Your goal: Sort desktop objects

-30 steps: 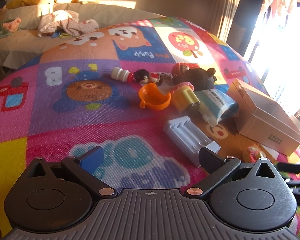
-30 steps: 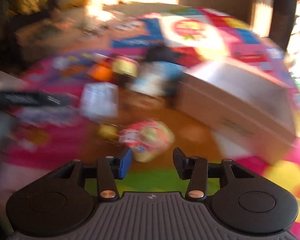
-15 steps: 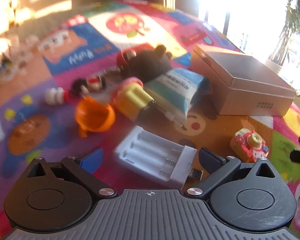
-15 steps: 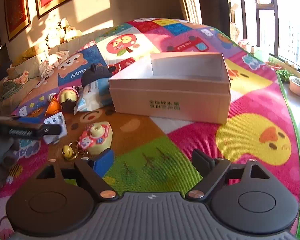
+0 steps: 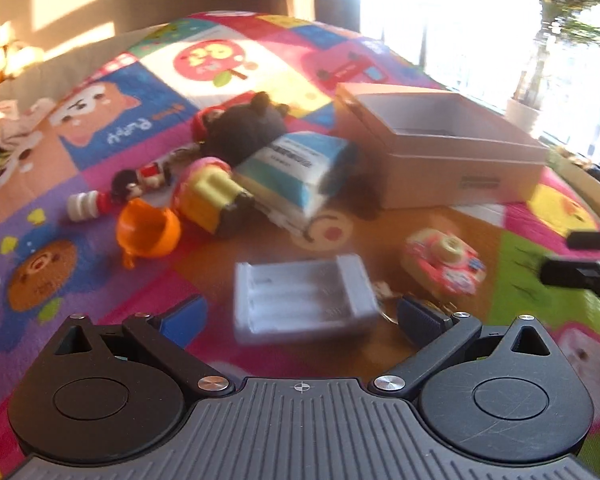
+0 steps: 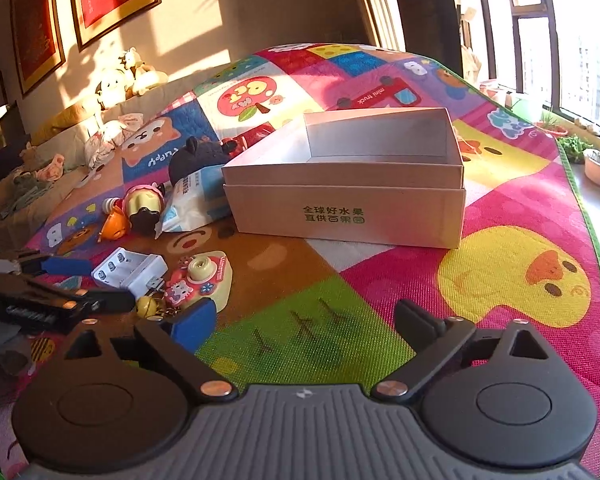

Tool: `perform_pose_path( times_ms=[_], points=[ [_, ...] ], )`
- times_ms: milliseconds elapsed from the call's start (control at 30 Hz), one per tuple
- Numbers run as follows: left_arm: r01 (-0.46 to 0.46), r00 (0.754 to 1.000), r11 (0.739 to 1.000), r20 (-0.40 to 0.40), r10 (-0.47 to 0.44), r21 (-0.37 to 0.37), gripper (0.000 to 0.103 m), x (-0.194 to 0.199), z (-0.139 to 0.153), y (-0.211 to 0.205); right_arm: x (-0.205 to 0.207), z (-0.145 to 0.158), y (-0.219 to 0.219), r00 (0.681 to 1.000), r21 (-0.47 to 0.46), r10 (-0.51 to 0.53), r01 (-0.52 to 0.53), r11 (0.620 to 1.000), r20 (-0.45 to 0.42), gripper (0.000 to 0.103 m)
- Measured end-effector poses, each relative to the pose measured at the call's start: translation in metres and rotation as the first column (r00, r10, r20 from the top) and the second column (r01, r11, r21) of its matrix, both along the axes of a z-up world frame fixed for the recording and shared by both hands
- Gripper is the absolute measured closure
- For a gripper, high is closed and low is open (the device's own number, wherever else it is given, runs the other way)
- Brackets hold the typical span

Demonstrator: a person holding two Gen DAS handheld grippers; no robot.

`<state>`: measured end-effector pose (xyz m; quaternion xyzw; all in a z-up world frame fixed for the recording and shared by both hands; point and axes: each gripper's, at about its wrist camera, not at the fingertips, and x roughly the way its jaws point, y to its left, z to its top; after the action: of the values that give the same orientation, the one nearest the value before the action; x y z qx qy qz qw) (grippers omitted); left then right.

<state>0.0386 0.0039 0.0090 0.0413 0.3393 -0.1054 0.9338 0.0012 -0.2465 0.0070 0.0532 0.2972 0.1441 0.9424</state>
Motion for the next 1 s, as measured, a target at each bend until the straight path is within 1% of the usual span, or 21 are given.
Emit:
perform_pose_path(
  times_ms=[100,167,233,333,367,433,500,567,633,733,800,833,867,933,1000],
  points=[
    [-0.032,0.999,0.999,-0.012,0.032,-0.021,0.0,0.012,-0.001,0.004,0.0,0.0,0.0,1.0,-0.001,-0.005,0.005,1.0,0.002,0.005],
    [-0.048,0.999,0.999,-0.017,0.048,-0.005,0.0,0.012,-0.004,0.006,0.0,0.0,0.0,1.0,-0.001,-0.007,0.007,1.0,0.003,0.004],
    [-0.073,0.997,0.997,-0.004,0.073,0.006,0.0,0.008,-0.002,0.011,0.0,-0.001,-0.001,1.0,-0.001,-0.006,0.006,1.0,0.002,0.004],
    [-0.143,0.99,0.989,0.025,0.142,0.04,0.0,0.0,-0.001,0.023,0.0,0.0,0.002,1.0,-0.015,0.003,-0.003,1.0,0.003,0.004],
    [-0.161,0.987,0.986,0.029,0.16,0.042,0.0,-0.002,0.0,0.027,0.0,0.001,0.005,1.0,-0.03,0.019,-0.019,0.999,0.004,0.004],
    [-0.194,0.981,0.981,0.021,0.193,0.021,0.0,-0.006,0.0,0.038,0.0,0.004,0.018,0.996,-0.064,0.084,-0.082,0.995,0.021,0.005],
    [-0.207,0.978,0.978,0.016,0.207,-0.005,0.0,-0.01,0.001,0.046,0.002,0.008,0.036,0.989,-0.095,0.147,-0.144,0.985,0.027,0.01],
    [-0.201,0.979,0.979,0.016,0.201,-0.028,0.0,-0.014,0.001,0.051,0.01,0.011,0.055,0.982,-0.12,0.187,-0.185,0.975,0.006,0.025],
    [-0.173,0.985,0.984,0.022,0.173,-0.039,0.0,-0.017,0.002,0.052,0.024,0.013,0.069,0.979,-0.116,0.201,-0.204,0.972,-0.033,0.029],
    [-0.092,0.995,0.995,0.033,0.093,-0.04,0.0,-0.018,0.003,0.05,0.042,0.013,0.082,0.975,-0.084,0.215,-0.22,0.972,-0.061,0.029],
    [-0.037,0.998,0.999,0.04,0.038,-0.032,0.0,-0.012,0.003,0.047,0.049,0.01,0.09,0.97,-0.103,0.23,-0.238,0.966,-0.08,0.034],
    [-0.02,0.999,1.0,0.044,0.021,-0.024,0.0,-0.007,0.002,0.047,0.05,0.007,0.093,0.968,-0.115,0.233,-0.243,0.963,-0.096,0.048],
    [-0.015,0.999,1.0,0.045,0.016,-0.021,0.0,-0.002,0.002,0.047,0.051,0.006,0.094,0.965,-0.123,0.233,-0.247,0.961,-0.117,0.056],
    [-0.02,0.999,0.999,0.026,0.021,-0.039,0.0,0.012,0.0,0.05,0.048,0.008,0.09,0.965,-0.123,0.231,-0.247,0.961,-0.125,0.056],
    [-0.033,0.999,0.996,-0.007,0.033,-0.085,0.0,0.024,-0.002,0.056,0.04,0.018,0.077,0.972,-0.116,0.213,-0.224,0.968,-0.1,0.057]
  ],
)
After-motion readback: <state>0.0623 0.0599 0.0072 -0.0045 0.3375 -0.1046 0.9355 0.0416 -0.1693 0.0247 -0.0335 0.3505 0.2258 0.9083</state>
